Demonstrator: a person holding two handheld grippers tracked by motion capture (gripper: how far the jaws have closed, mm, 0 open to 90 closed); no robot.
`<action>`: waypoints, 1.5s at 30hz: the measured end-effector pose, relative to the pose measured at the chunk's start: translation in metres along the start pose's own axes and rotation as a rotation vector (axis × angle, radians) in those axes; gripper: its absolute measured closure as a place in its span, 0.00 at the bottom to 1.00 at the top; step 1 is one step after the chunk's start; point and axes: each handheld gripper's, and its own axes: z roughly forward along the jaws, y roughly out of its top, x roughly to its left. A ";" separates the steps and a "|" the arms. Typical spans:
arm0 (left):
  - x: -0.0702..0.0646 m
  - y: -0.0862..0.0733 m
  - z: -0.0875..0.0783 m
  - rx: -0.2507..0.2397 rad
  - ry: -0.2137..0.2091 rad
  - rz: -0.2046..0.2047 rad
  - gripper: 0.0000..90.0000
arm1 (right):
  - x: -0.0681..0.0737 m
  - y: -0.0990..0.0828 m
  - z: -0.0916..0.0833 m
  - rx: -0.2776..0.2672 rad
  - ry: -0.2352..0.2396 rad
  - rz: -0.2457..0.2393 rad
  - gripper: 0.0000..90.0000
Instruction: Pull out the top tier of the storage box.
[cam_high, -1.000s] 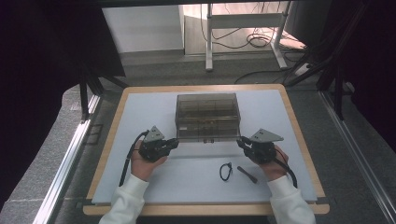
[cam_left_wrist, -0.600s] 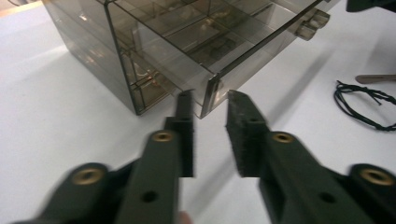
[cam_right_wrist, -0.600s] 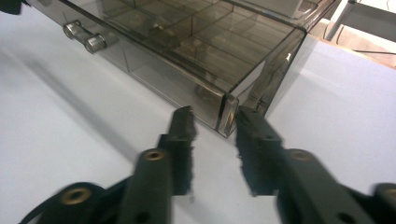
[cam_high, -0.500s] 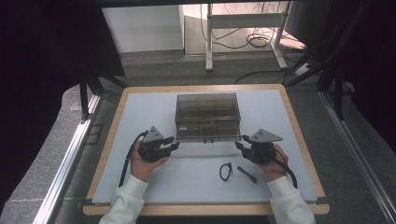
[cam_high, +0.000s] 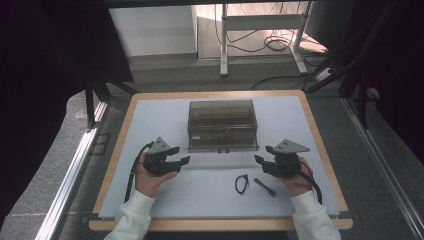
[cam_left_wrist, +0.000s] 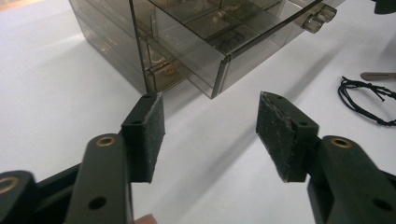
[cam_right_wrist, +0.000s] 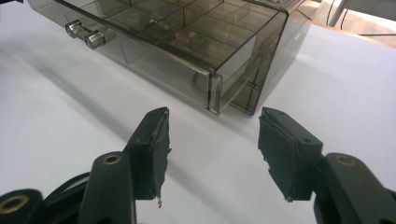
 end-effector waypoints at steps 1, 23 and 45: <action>-0.001 -0.001 -0.001 0.002 0.000 0.001 0.44 | 0.000 0.000 -0.001 0.001 -0.001 -0.001 0.47; 0.001 -0.016 -0.023 0.040 0.029 0.013 0.38 | 0.008 -0.009 -0.017 0.038 0.012 -0.009 0.45; 0.012 -0.027 -0.037 0.044 0.054 -0.012 0.37 | 0.024 -0.008 -0.013 0.081 0.064 -0.048 0.45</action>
